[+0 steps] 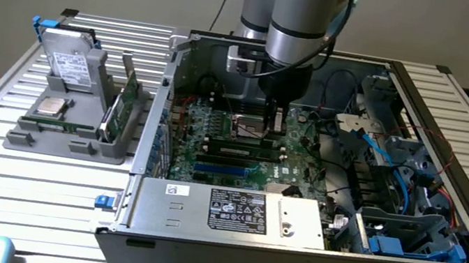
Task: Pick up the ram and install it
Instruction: 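Press down the ram until it locks into place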
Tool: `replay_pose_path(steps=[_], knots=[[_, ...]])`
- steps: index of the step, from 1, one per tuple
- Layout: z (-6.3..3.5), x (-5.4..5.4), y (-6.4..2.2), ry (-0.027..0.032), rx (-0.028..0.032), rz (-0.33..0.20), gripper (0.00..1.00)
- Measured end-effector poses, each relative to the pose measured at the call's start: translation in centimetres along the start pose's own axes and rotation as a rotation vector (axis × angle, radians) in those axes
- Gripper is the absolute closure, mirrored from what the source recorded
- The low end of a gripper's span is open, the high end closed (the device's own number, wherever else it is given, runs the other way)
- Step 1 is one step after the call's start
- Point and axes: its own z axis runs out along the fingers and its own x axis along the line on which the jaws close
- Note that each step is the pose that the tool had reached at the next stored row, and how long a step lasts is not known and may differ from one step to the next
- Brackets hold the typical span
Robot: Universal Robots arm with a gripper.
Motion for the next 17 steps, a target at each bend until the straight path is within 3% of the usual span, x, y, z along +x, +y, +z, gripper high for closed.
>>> replay_pose_path(steps=[9,12,17], knots=[[-0.08,0.3,3.35,-0.0017,0.0080,0.001,0.89],[-0.09,0.4,4.36,-0.0017,0.0081,0.001,0.89],[-0.09,0.4,4.84,-0.0017,0.0068,0.001,0.89]])
